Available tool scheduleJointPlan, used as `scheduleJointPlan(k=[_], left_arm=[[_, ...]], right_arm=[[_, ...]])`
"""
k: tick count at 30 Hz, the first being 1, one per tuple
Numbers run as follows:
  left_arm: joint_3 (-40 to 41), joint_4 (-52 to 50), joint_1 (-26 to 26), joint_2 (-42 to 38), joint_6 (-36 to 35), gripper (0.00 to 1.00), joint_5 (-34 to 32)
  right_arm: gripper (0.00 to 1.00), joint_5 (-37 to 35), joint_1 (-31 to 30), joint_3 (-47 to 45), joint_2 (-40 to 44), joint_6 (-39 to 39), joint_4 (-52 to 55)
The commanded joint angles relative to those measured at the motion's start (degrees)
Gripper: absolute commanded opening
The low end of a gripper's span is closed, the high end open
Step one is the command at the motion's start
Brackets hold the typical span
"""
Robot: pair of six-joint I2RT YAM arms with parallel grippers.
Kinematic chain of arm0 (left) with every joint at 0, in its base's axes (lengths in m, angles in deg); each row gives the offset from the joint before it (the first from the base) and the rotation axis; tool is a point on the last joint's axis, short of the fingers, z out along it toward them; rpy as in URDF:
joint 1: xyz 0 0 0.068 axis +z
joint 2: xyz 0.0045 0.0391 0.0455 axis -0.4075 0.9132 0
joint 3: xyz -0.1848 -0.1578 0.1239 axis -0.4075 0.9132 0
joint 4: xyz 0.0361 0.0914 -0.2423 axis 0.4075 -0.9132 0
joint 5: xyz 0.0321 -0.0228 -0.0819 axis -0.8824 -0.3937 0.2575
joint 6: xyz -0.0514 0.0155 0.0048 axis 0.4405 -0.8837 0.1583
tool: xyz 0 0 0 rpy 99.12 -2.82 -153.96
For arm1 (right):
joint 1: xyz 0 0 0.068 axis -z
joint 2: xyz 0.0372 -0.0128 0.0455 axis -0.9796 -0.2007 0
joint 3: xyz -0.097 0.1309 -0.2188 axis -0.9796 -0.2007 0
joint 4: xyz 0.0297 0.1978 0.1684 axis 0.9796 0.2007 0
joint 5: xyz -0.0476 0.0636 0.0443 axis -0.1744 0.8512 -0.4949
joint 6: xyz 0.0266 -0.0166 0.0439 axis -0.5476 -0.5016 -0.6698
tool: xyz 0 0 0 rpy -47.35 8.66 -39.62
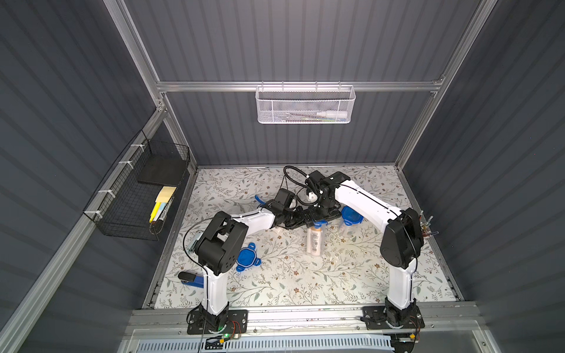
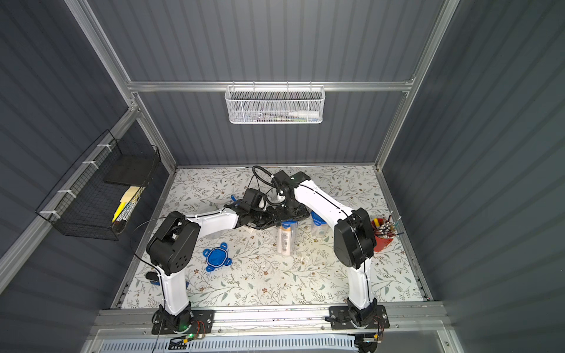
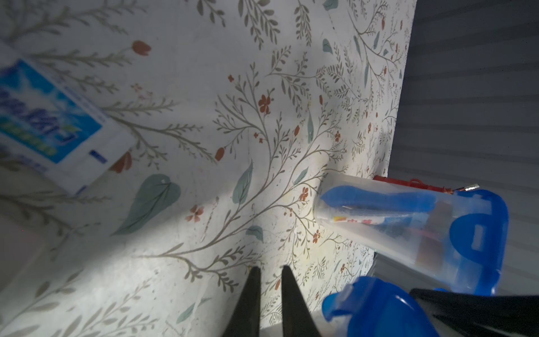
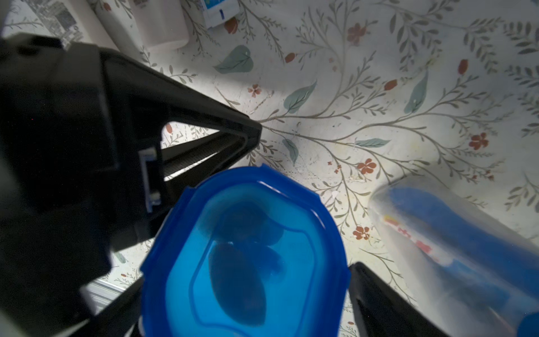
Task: Take out toiletry kits
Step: Place the container at the center of the board.
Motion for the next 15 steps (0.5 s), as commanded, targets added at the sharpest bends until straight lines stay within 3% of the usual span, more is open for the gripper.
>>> scheduleJointPlan(k=[1,15], left_arm=[[-0.65,-1.33,-0.33,-0.17,-0.58,0.17,-0.14],[-6.62,-8.48,0.74,-1.59,-4.14,0.17,-5.45]], right_arm=[[0.95,-2.78,-1.93,-1.56,3.9,-1.03,-4.82],[0.91,-17.97,-5.08,-14.99,16.79,2.02,-25.54]])
